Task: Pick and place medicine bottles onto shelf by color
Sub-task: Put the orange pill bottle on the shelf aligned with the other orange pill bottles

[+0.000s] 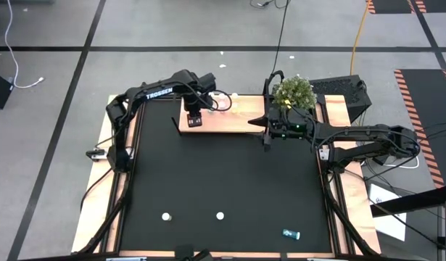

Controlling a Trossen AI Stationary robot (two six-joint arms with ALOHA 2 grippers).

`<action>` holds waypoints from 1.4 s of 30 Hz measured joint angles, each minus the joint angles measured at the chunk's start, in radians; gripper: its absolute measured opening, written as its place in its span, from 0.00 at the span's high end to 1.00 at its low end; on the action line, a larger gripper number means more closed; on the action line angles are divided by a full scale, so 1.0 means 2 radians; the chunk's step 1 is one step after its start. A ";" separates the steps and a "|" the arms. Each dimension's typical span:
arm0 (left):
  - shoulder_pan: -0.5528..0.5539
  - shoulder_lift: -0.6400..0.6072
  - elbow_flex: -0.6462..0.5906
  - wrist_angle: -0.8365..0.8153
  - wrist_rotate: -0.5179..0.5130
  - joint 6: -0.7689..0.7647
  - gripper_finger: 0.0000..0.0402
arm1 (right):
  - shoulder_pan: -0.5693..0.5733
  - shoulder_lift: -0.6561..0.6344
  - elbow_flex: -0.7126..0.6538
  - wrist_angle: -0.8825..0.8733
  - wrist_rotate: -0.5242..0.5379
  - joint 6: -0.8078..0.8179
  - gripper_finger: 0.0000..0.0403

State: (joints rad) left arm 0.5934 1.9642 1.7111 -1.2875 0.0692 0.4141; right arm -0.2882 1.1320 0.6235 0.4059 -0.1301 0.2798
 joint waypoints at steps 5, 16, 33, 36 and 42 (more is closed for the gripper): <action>0.000 -0.001 0.000 0.008 0.000 0.000 0.68 | 0.000 0.000 0.000 0.000 0.000 0.000 0.31; 0.000 -0.001 0.000 0.012 0.000 -0.002 0.68 | 0.000 0.000 0.000 -0.001 -0.001 0.000 0.31; -0.004 0.012 -0.001 0.004 0.004 -0.005 0.64 | 0.000 0.000 0.000 -0.017 -0.003 0.002 0.31; -0.006 0.014 -0.002 0.003 0.002 -0.014 0.55 | 0.000 0.000 0.000 -0.020 -0.003 0.003 0.31; -0.006 0.013 -0.002 0.003 0.000 -0.017 0.34 | 0.000 0.000 0.000 -0.019 -0.003 0.004 0.31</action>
State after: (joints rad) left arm 0.5819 1.9907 1.7076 -1.2824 0.0696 0.3798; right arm -0.2882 1.1320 0.6232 0.3676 -0.1352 0.2871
